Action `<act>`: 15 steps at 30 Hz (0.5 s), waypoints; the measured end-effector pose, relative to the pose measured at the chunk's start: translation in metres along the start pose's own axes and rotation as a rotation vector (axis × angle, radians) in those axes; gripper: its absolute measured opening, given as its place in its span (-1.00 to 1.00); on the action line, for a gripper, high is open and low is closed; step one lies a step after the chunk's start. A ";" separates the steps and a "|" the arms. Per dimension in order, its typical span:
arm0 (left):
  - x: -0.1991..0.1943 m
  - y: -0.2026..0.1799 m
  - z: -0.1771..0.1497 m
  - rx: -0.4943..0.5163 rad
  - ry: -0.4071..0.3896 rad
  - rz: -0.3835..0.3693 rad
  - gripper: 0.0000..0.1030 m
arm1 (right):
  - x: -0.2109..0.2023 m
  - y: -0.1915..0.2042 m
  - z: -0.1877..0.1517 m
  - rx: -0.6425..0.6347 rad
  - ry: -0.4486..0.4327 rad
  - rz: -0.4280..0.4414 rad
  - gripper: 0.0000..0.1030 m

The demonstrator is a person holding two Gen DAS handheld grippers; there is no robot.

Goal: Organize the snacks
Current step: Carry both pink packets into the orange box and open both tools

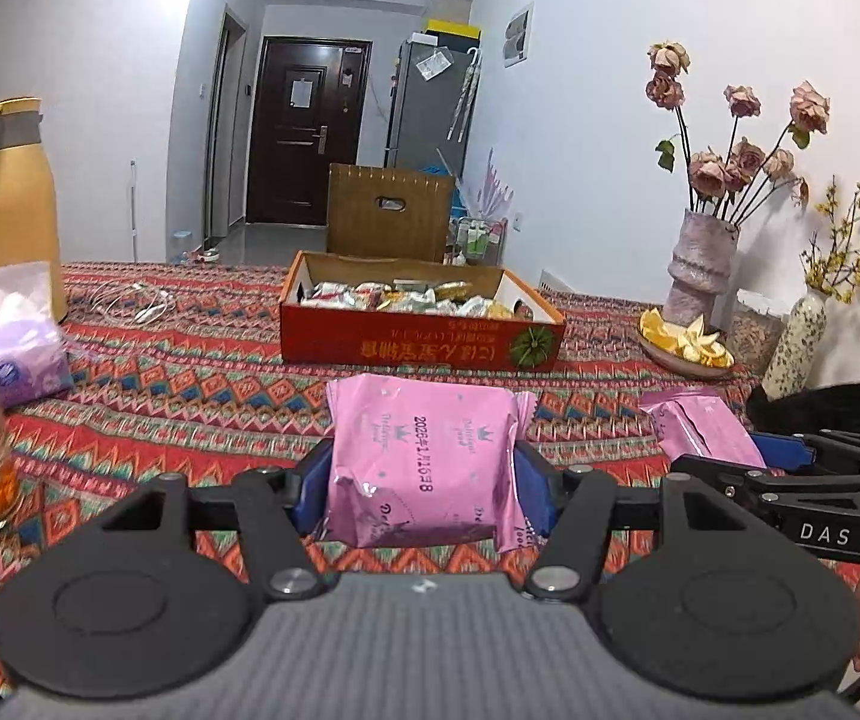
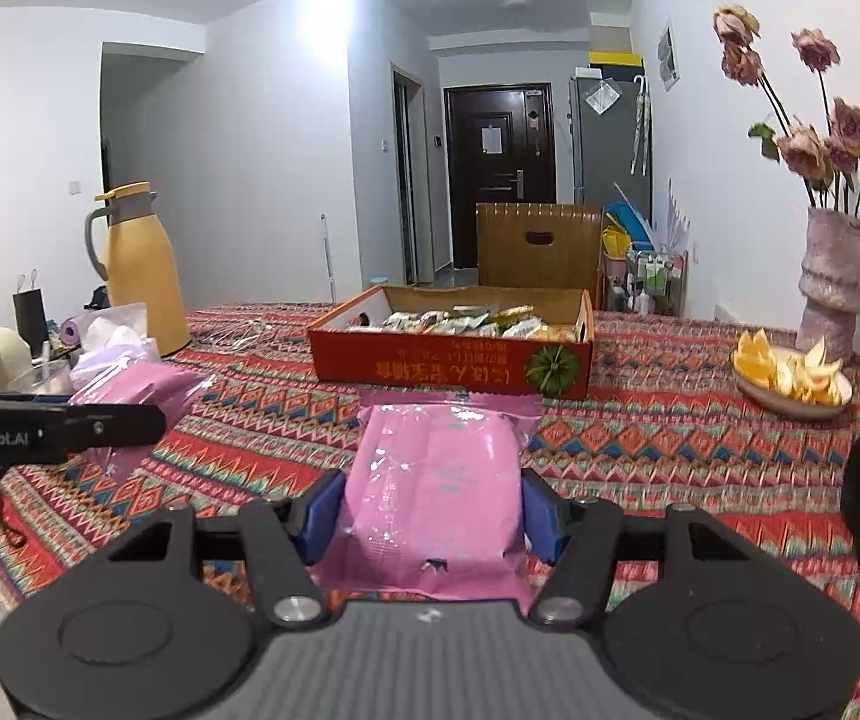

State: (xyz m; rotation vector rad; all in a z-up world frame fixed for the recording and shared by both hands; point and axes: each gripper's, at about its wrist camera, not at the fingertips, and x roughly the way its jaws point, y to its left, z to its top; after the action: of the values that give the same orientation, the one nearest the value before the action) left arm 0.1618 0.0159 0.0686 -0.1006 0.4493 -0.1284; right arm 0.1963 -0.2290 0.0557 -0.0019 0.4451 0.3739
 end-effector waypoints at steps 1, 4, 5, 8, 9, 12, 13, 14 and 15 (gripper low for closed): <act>0.006 0.001 0.004 -0.003 -0.001 -0.007 0.20 | 0.004 -0.001 0.005 -0.008 -0.006 -0.001 0.18; 0.027 0.006 0.020 -0.009 0.003 -0.026 0.20 | 0.017 -0.005 0.021 -0.027 -0.015 -0.004 0.18; 0.035 0.007 0.026 -0.006 0.003 -0.029 0.20 | 0.023 -0.007 0.027 -0.036 -0.016 -0.005 0.18; 0.058 0.011 0.044 0.010 -0.007 -0.025 0.20 | 0.044 -0.015 0.047 -0.050 -0.026 0.009 0.18; 0.066 0.011 0.050 0.018 -0.013 -0.026 0.20 | 0.051 -0.018 0.054 -0.056 -0.030 0.012 0.18; 0.095 0.010 0.073 0.064 -0.028 -0.015 0.20 | 0.072 -0.027 0.077 -0.072 -0.052 0.009 0.18; 0.106 0.011 0.081 0.073 -0.031 -0.019 0.20 | 0.080 -0.031 0.085 -0.076 -0.059 0.010 0.18; 0.119 0.011 0.092 0.074 -0.029 -0.021 0.20 | 0.087 -0.035 0.093 -0.081 -0.067 0.012 0.18; 0.130 0.012 0.100 0.071 -0.027 -0.028 0.20 | 0.097 -0.039 0.101 -0.089 -0.074 0.011 0.18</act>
State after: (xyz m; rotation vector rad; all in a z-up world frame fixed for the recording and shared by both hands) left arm 0.3229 0.0160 0.1013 -0.0386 0.4157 -0.1700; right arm 0.3333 -0.2226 0.1032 -0.0713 0.3549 0.4033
